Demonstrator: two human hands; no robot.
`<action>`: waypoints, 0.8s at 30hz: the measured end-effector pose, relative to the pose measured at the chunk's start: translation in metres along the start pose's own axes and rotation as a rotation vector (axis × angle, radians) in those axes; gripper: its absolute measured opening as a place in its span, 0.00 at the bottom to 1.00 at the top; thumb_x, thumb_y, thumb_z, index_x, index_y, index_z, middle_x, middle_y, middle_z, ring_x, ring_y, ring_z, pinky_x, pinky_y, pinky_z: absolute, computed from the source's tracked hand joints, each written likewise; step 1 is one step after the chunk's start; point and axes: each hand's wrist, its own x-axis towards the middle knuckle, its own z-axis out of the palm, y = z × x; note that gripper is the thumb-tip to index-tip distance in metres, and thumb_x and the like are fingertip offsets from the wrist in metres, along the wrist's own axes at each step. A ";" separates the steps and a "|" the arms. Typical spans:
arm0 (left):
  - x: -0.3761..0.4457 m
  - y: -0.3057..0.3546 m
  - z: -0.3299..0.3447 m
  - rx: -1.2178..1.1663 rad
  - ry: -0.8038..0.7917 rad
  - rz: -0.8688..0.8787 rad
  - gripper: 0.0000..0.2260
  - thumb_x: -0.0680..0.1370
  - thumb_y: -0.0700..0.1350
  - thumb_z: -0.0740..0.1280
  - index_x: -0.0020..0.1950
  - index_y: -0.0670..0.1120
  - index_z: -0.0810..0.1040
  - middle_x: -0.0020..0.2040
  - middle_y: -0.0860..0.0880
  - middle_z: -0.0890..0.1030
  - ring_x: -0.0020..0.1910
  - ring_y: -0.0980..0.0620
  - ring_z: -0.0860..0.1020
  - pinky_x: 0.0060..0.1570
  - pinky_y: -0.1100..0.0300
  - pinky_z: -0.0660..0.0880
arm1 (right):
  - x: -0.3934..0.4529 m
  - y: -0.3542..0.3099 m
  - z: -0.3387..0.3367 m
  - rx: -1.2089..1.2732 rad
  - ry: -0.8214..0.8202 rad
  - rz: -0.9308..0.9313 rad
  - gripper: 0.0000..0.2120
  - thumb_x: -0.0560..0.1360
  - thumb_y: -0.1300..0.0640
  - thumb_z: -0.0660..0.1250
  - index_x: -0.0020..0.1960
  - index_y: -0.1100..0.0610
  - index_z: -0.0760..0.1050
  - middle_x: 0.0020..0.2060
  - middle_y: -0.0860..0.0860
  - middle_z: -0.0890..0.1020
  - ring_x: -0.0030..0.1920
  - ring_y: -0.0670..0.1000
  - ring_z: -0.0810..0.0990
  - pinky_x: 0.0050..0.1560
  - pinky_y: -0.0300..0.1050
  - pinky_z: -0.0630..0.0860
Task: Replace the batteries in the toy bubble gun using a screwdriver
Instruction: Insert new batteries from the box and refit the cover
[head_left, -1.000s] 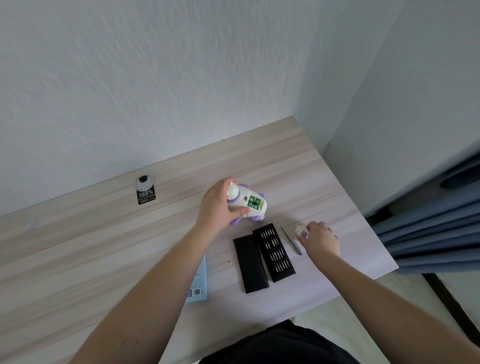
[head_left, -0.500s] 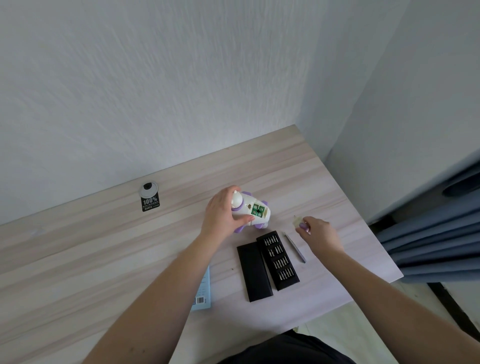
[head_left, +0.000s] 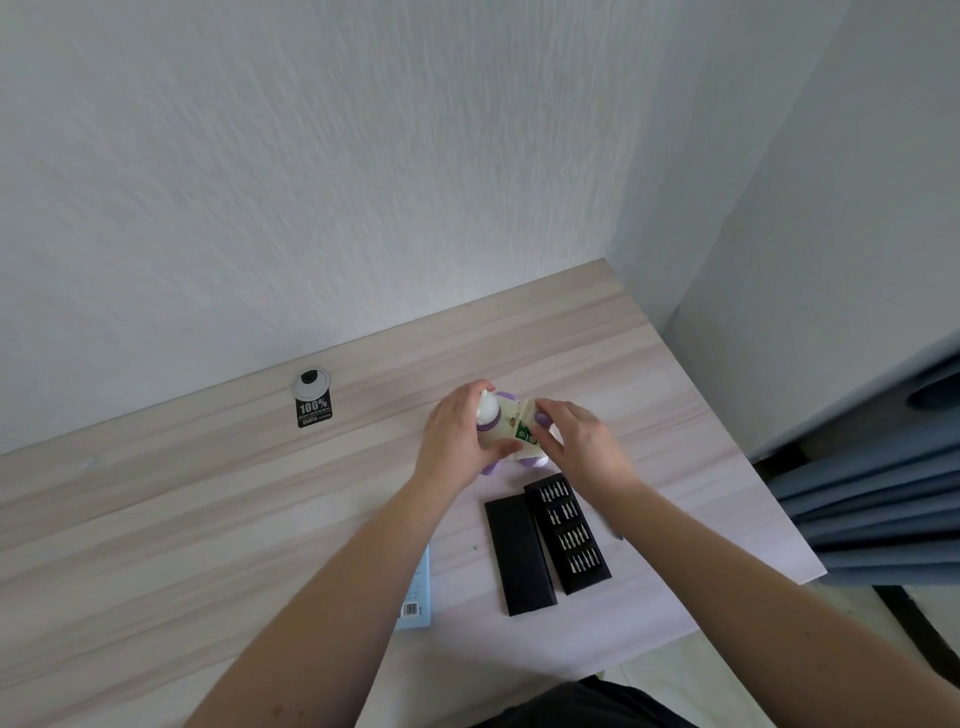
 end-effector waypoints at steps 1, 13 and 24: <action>0.000 0.001 -0.001 0.002 0.003 0.006 0.35 0.60 0.54 0.81 0.62 0.48 0.72 0.58 0.54 0.78 0.56 0.50 0.76 0.59 0.55 0.70 | 0.001 0.000 0.002 -0.034 -0.002 -0.012 0.12 0.74 0.56 0.64 0.50 0.64 0.79 0.38 0.54 0.82 0.36 0.56 0.81 0.37 0.46 0.77; -0.001 0.002 -0.004 0.022 0.006 0.043 0.34 0.61 0.53 0.81 0.62 0.46 0.72 0.54 0.59 0.76 0.55 0.50 0.76 0.56 0.61 0.66 | -0.004 0.008 0.015 -0.239 -0.042 -0.009 0.14 0.75 0.51 0.61 0.48 0.60 0.79 0.43 0.53 0.80 0.41 0.55 0.80 0.37 0.49 0.77; 0.001 0.004 -0.005 0.028 -0.009 0.042 0.35 0.61 0.53 0.81 0.63 0.46 0.72 0.54 0.61 0.74 0.57 0.51 0.76 0.58 0.61 0.66 | -0.008 0.011 0.017 -0.283 -0.024 -0.131 0.19 0.61 0.62 0.81 0.48 0.63 0.79 0.40 0.55 0.79 0.37 0.55 0.79 0.35 0.47 0.79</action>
